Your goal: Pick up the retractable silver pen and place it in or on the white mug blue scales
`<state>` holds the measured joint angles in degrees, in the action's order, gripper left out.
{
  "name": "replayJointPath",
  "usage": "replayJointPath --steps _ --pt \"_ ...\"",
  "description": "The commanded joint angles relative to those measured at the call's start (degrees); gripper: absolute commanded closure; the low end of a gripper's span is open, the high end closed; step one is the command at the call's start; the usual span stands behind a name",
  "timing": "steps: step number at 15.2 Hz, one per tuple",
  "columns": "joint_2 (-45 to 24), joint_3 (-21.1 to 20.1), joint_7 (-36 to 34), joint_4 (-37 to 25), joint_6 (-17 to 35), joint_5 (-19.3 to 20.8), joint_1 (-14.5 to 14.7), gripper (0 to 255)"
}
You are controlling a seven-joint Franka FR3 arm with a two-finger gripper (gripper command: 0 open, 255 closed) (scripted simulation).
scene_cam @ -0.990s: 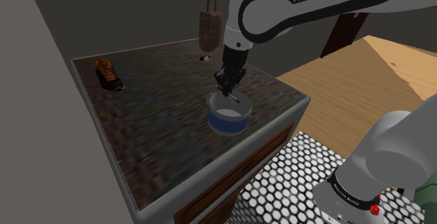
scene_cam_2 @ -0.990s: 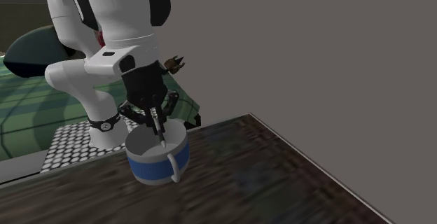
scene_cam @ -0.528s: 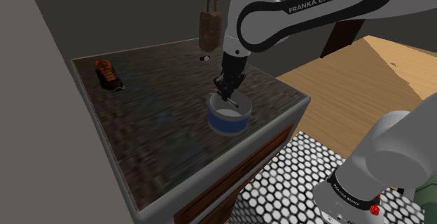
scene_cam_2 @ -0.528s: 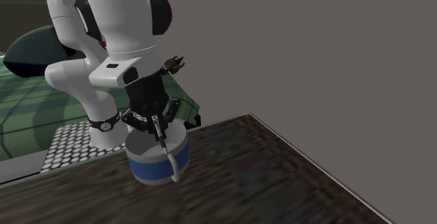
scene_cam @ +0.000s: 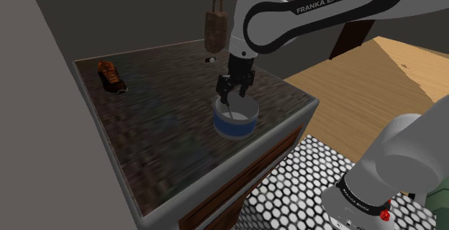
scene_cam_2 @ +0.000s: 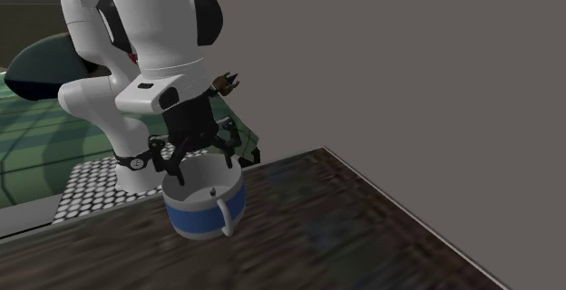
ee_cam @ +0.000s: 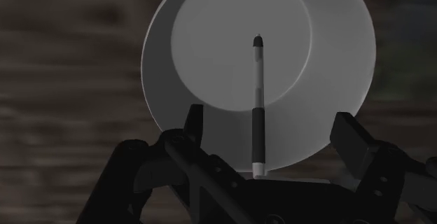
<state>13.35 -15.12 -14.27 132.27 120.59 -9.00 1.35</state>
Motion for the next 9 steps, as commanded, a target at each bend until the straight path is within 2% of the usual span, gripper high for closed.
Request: replayJointPath --steps 1,5,9 --pt "0.0 0.0 0.0 0.0 0.0 0.0 0.0 0" --pt "2.4 0.8 0.1 -5.1 -7.5 0.1 -0.3 0" --pt "2.4 0.8 0.1 -5.1 -7.5 0.1 -0.3 0"
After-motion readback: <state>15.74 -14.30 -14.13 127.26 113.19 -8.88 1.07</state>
